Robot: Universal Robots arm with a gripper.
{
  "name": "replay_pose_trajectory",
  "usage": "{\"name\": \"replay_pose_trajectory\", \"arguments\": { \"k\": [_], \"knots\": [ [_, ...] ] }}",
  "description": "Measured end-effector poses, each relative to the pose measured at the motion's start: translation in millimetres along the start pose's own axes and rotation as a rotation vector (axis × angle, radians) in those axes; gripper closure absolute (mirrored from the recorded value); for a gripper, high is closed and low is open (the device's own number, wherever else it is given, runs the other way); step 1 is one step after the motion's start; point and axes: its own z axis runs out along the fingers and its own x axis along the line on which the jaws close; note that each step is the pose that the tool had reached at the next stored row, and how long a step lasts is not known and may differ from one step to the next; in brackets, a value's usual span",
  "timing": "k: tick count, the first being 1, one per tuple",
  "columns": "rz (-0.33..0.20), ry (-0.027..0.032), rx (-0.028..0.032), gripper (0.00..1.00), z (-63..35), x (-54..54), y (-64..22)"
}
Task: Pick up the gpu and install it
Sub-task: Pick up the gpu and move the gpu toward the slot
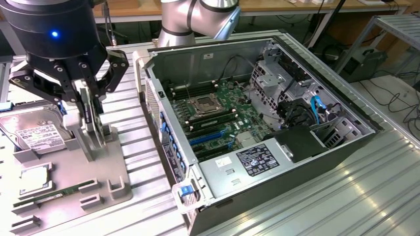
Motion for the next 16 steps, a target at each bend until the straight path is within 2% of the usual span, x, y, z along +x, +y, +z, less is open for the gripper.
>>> {"name": "replay_pose_trajectory", "arguments": {
  "k": [16],
  "knots": [
    [0.000,0.0000,0.0000,0.73,-11.8,-0.1,0.4]
  ]
}}
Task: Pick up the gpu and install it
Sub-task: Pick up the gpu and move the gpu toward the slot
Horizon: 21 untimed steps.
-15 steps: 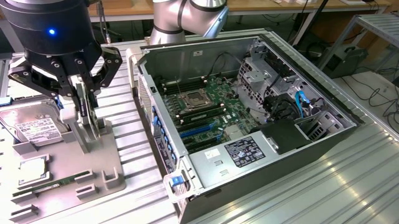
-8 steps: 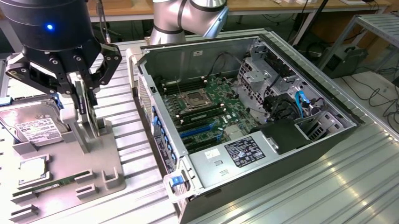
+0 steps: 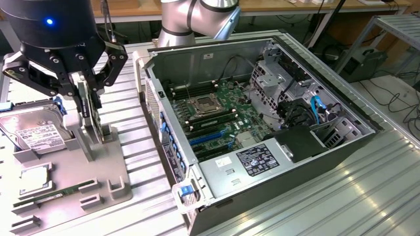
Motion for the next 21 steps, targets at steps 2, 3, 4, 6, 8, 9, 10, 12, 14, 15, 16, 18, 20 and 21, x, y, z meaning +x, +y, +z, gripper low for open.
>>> {"name": "replay_pose_trajectory", "arguments": {
  "k": [2,3,4,6,8,9,10,12,14,15,16,18,20,21],
  "knots": [
    [0.000,0.0000,0.0000,0.73,-1.2,0.0,0.1],
    [0.000,0.0000,0.0000,0.73,-1.6,0.0,0.1],
    [0.000,0.0000,0.0000,0.73,-2.0,0.0,0.1],
    [0.000,0.0001,0.0000,0.73,-4.1,-0.1,0.2],
    [0.000,0.0000,0.0000,0.73,-6.9,-0.1,0.2],
    [0.000,0.0000,0.0000,0.73,-7.7,-0.1,0.3],
    [0.000,0.0000,-0.0001,0.73,-8.3,-0.1,0.3],
    [0.000,0.0000,0.0000,0.73,-10.0,-0.1,0.4],
    [0.000,0.0000,0.0000,0.73,-11.4,-0.1,0.4],
    [0.000,0.0000,0.0000,0.73,-12.2,-0.1,0.4],
    [0.000,0.0000,0.0000,0.73,-13.0,-0.1,0.5],
    [0.000,0.0001,0.0001,0.73,-15.2,-0.1,0.5],
    [0.000,0.0001,0.0000,0.73,-17.6,-0.2,0.6],
    [0.000,0.0000,0.0000,0.73,-18.8,-0.2,0.7]
  ]
}}
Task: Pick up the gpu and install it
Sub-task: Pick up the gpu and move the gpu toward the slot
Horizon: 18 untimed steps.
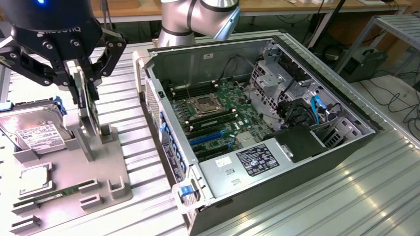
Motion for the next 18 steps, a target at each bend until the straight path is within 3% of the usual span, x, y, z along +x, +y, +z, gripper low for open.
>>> {"name": "replay_pose_trajectory", "arguments": {
  "k": [18],
  "knots": [
    [0.000,0.0000,0.0000,0.73,-21.7,-0.2,0.7]
  ]
}}
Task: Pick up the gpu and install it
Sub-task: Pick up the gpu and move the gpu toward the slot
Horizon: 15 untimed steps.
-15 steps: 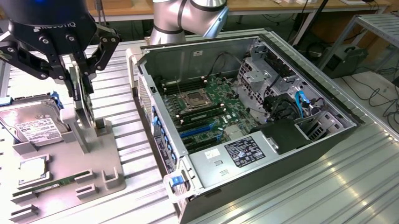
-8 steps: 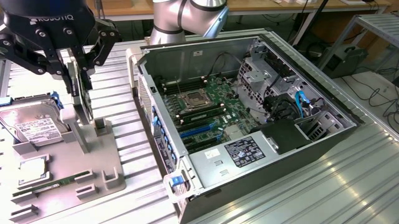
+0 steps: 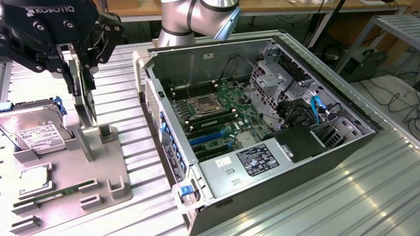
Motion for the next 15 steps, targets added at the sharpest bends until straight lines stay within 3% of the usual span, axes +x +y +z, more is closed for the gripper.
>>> {"name": "replay_pose_trajectory", "arguments": {
  "k": [15],
  "knots": [
    [0.000,0.0000,0.0001,0.73,-23.0,-0.2,0.8]
  ]
}}
